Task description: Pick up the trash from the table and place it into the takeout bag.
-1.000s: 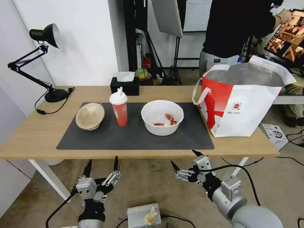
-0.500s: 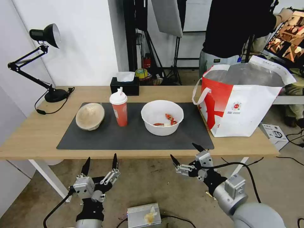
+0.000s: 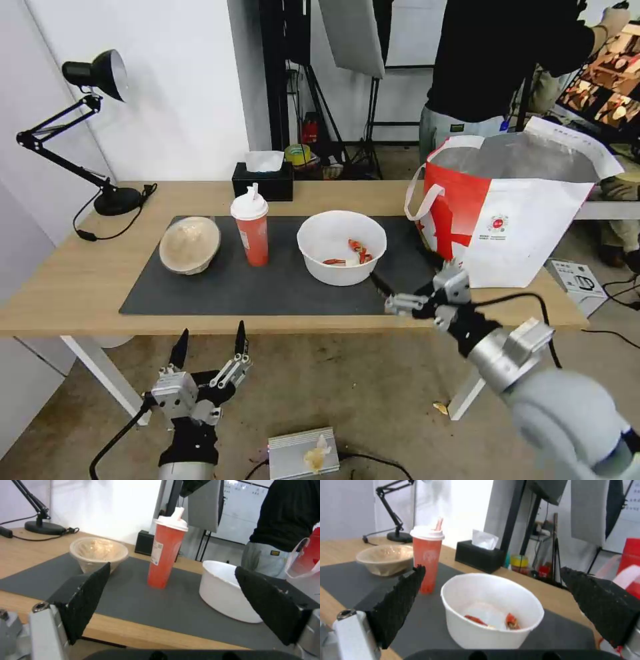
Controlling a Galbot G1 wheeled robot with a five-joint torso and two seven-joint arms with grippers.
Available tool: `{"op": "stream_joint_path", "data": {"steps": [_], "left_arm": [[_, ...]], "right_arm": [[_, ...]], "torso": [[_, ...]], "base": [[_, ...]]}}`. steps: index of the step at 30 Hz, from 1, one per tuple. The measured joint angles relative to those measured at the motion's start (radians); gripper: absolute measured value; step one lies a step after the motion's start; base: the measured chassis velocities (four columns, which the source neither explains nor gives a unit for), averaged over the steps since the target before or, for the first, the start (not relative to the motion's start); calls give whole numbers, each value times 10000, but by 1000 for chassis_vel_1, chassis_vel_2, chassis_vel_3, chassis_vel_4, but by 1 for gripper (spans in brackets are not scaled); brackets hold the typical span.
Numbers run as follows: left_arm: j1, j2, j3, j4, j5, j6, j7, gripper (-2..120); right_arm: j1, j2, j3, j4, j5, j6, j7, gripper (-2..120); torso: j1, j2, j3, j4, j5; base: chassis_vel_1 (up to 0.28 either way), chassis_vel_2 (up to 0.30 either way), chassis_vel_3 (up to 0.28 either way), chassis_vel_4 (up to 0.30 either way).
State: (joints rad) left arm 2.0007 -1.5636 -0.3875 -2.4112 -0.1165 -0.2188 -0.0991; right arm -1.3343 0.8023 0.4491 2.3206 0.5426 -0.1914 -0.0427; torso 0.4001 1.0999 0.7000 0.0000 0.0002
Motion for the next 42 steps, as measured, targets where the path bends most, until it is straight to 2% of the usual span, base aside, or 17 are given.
{"op": "stream_joint_path", "data": {"steps": [9,16,24,32,42], "left_arm": [[-62,-82,-8,119,-7,-53,0,100],[-163,-101,-83,189,-105,-57,-3,100],[-243,-119,-119,256,-199,-57,-9,100],[-330,-92,-138,288,-283,-55,-19,100],[-372,-110,-94,369,-308,-56,-33,100]], "right_arm": [[935,-583,-440,-556,604,309,-654,100],[3066,-1147,-1190,-1707,1269,648,-2353,100],[4689,-1140,-1916,-2947,1542,826,-3600,100],[5447,-1013,-2446,-3608,1551,862,-4030,100],[6600,-813,-3044,-4531,1100,1044,-5311,100]], "torso": [[-1,0,0,-1,-1],[-1,0,1,1,-2],[0,0,1,0,-2],[-1,-1,1,0,-2],[0,0,0,-1,-3]], "base": [[0,0,0,0],[0,0,0,0],[0,0,0,0],[0,0,0,0],[0,0,0,0]]}}
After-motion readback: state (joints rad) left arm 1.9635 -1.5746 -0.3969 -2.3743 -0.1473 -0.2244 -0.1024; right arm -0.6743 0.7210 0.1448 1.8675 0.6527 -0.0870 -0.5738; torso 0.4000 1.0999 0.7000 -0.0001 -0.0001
